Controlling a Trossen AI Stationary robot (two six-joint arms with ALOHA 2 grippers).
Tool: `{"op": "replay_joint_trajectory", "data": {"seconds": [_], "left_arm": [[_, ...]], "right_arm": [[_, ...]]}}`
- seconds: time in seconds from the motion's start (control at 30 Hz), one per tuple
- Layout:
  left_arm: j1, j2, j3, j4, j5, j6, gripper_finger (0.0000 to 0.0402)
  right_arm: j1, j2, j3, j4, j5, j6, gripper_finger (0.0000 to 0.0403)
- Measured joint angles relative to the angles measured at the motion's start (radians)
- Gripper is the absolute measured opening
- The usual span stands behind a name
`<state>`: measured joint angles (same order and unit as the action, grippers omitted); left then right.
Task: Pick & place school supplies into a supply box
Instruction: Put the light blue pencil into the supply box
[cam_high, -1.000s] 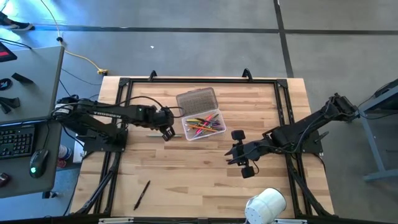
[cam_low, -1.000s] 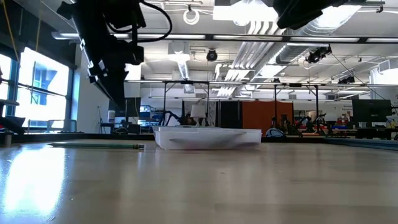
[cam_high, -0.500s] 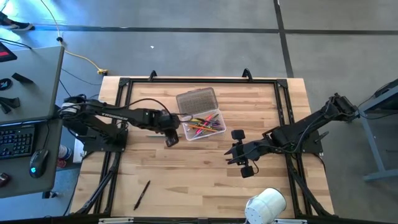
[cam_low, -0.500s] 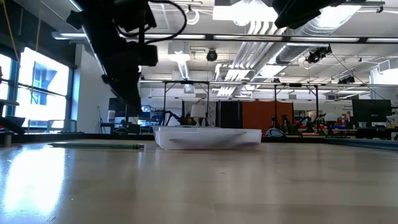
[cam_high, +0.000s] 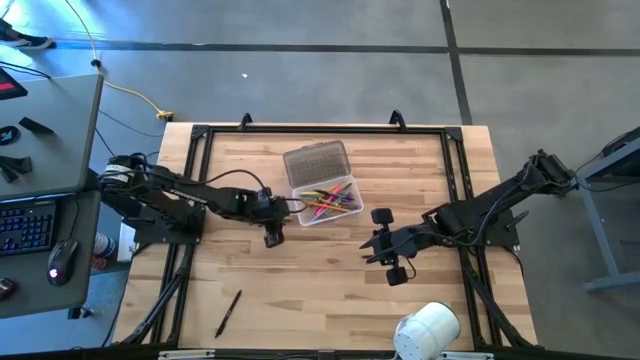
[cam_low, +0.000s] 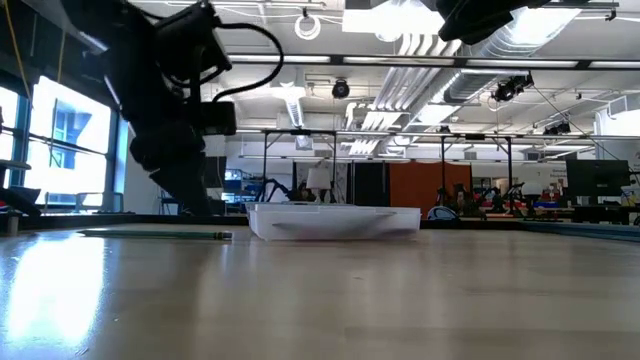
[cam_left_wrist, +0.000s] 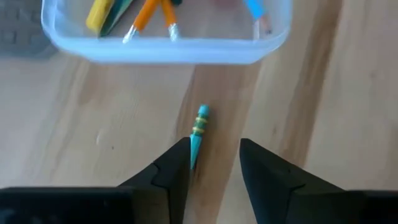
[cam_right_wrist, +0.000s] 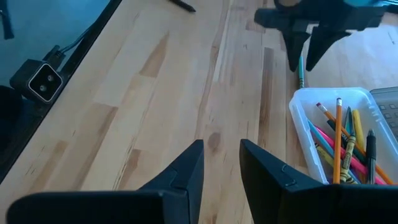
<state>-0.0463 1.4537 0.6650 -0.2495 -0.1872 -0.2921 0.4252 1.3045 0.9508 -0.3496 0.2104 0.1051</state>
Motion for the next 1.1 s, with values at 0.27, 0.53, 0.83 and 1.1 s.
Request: {"op": "replay_joint_trajectory", "data": {"seconds": [0.27, 0.53, 0.83, 1.1], "left_arm": [[0.0, -0.001, -0.182, 0.283, -0.043, -0.033, 0.017], [-0.001, 0.016, -0.395, 0.659, -0.07, -0.151, 0.017], [-0.002, 0.085, -0.483, 0.801, -0.104, -0.147, 0.017], [-0.002, 0.098, -0.488, 0.83, -0.116, -0.055, 0.017]], "right_arm": [[0.0, 0.0, 0.0, 0.013, 0.005, 0.0, 0.0087], [0.0, 0.0, 0.0, 0.024, 0.005, 0.0, 0.0087], [0.0, 0.0, 0.0, 0.023, 0.005, 0.0, 0.0087], [0.0, 0.0, 0.0, 0.022, 0.004, 0.0, 0.0087]]}}
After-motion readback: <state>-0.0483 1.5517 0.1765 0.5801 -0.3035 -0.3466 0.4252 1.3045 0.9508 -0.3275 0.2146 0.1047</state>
